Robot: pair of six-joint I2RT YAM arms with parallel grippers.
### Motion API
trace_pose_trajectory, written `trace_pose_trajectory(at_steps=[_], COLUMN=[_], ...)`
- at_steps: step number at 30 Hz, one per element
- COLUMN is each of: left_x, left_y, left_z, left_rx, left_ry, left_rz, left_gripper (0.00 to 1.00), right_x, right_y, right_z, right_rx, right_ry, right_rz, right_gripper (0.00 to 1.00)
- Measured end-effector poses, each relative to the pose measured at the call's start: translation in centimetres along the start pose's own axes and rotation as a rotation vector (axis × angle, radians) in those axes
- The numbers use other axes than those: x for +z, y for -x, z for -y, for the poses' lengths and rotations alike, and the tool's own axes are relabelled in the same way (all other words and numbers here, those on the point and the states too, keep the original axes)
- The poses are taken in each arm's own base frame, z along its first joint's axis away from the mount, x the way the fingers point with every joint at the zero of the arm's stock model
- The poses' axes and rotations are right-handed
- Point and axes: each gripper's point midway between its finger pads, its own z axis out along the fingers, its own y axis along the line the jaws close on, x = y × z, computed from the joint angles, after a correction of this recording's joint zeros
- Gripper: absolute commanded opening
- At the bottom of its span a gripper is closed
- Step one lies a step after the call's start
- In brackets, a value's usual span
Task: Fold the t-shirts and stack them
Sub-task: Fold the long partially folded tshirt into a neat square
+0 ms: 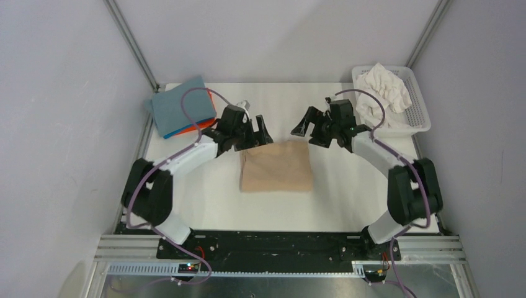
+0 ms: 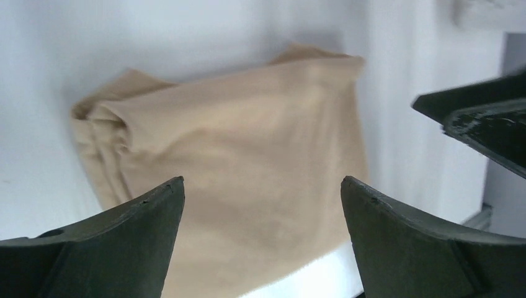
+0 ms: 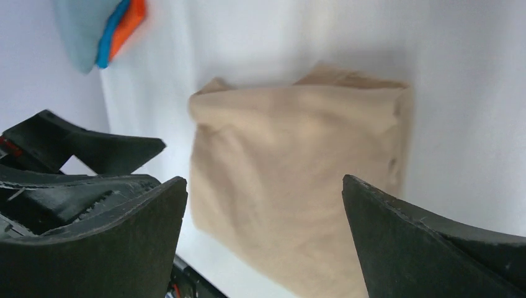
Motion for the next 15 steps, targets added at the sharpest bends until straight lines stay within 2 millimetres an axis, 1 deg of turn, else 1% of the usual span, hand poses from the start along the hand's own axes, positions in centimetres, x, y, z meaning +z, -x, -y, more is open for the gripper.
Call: trace_pose_trajectory(at_steps=[2, 3, 5, 6, 7, 8, 9, 11, 12, 13, 15], left_x=[-1.9, -2.5, -3.1, -3.0, -2.6, -2.3, -1.8, -0.9, -0.6, -0.4, -0.3], left_y=[-0.3, -0.8, -2.3, -3.6, -4.9, -6.3, -7.8, -10.8, -11.9, -12.4, -12.0], left_z=[2.1, 3.0, 4.2, 4.4, 4.2, 3.6, 2.6, -0.2, -1.1, -1.6, -1.3], left_rx=[0.034, 0.049, 0.069, 0.075, 0.076, 0.071, 0.058, 0.028, 0.017, 0.007, -0.007], left_ry=[-0.057, -0.086, -0.132, -0.152, -0.163, -0.161, -0.15, -0.095, -0.075, -0.073, -0.097], left_rz=[0.028, 0.034, 0.026, 0.011, -0.013, -0.04, -0.071, -0.133, -0.155, -0.159, -0.132], left_gripper=[1.0, 1.0, 1.0, 1.0, 1.0, 1.0, 1.0, 1.0, 1.0, 1.0, 1.0], right_x=[-1.7, -2.4, -3.0, -2.9, -2.7, -2.3, -2.0, -1.5, -1.2, -1.1, -1.0], right_y=[-0.4, -1.2, -3.2, -4.7, -6.0, -7.5, -9.0, -11.5, -12.4, -13.0, -12.9], right_z=[-2.2, -3.0, -3.7, -3.5, -3.0, -2.1, -0.9, 1.4, 2.4, 3.1, 3.1], right_rx=[-0.038, -0.05, -0.055, -0.05, -0.037, -0.018, 0.009, 0.058, 0.08, 0.098, 0.116], right_ry=[0.047, 0.074, 0.117, 0.131, 0.136, 0.13, 0.115, 0.074, 0.054, 0.042, 0.066], right_rz=[0.028, 0.025, -0.004, -0.035, -0.066, -0.102, -0.136, -0.199, -0.221, -0.236, -0.231], right_gripper=[0.99, 0.99, 0.99, 0.99, 0.99, 0.99, 0.99, 1.0, 0.99, 0.99, 1.0])
